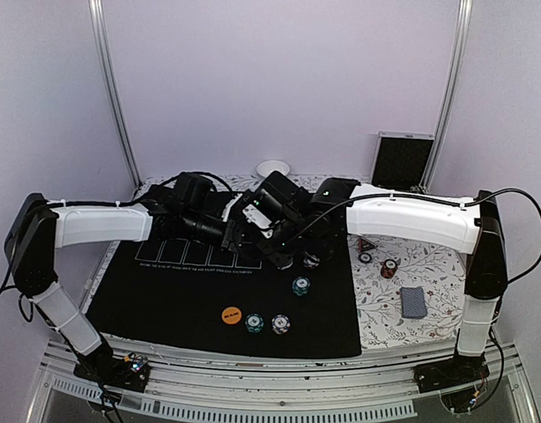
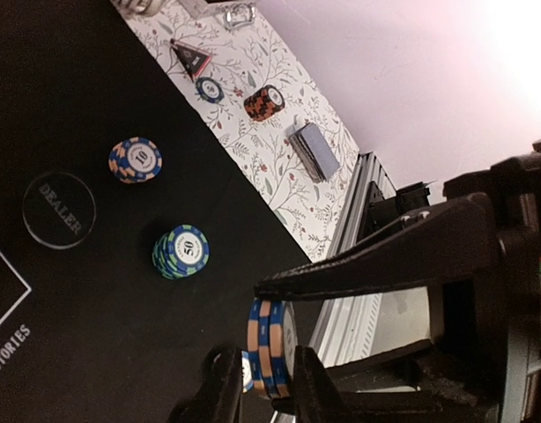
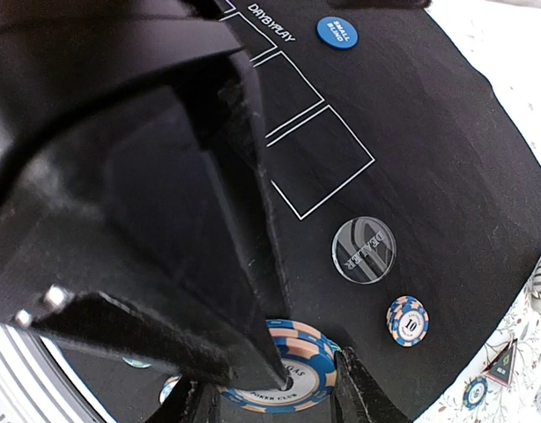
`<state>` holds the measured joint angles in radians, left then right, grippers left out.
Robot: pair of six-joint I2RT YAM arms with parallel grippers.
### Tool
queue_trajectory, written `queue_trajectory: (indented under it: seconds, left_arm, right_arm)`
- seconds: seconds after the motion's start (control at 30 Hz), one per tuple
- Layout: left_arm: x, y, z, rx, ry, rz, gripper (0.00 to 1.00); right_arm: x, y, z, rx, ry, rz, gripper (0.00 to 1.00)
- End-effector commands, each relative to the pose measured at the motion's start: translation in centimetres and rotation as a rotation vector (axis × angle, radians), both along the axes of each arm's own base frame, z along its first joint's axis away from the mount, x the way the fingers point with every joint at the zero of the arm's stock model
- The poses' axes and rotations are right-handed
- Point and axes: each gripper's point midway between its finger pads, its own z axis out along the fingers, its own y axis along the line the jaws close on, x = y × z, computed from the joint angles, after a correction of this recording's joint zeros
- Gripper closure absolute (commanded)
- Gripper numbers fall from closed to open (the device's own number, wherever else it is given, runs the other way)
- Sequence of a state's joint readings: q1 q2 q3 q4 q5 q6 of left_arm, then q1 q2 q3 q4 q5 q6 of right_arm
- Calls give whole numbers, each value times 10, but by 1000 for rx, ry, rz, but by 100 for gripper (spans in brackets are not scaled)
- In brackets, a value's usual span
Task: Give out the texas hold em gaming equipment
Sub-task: Pass from the right arm to the left, then place the poker chips pile at the small blind area.
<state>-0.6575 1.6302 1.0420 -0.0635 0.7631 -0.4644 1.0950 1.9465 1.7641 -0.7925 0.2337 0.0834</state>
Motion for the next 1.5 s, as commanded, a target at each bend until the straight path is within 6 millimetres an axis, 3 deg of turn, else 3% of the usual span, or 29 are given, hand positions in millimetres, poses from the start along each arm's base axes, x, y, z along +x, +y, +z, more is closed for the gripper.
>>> queue_trajectory:
  seconds: [0.0,0.1,0.4,0.47,0.5,0.57,0.67,0.77,0.93,1.03,1.1,1.23,1.33,1.47]
  left_arm:
    - [-18,-7,-13,17,38,-78,83]
    - [-19,-8,-15,14,50,-89,99]
    - [-14,-6,-10,18,22,-62,100]
    - [-9,-3,-11,38,2,-28,100]
    - [-3,-1,-11,54,-18,1,100]
    - [7,3,-10,80,-59,47,100]
    - [31,16,-6,130,-143,139,100]
    - [66,44,-7,223,-208,261,100]
    - [130,119,-18,496,-311,508,100]
    - [169,177,-27,789,-409,674,100]
    - [187,200,-31,947,-464,727,100]
    - [220,224,-41,1196,-541,760,100]
    - [243,226,-64,1314,-566,728,100]
    - [260,230,-82,1437,-599,697,100]
  right_arm:
    - [17,8,27,73,-68,-59,91]
    - [17,8,30,83,-72,-61,91]
    - [19,3,23,69,-68,-72,88]
    - [19,1,21,61,-68,-76,65]
    - [19,0,19,57,-68,-79,48]
    - [20,-3,19,50,-75,-89,28]
    - [21,-10,21,41,-90,-106,11]
    - [22,-17,27,42,-107,-126,0]
    - [25,-37,41,51,-138,-176,1]
    - [28,-55,47,57,-148,-215,1]
    - [32,-68,51,64,-149,-250,1]
    - [35,-84,56,78,-151,-287,1]
    - [34,-91,58,83,-153,-298,1]
    - [32,-97,59,80,-150,-304,1]
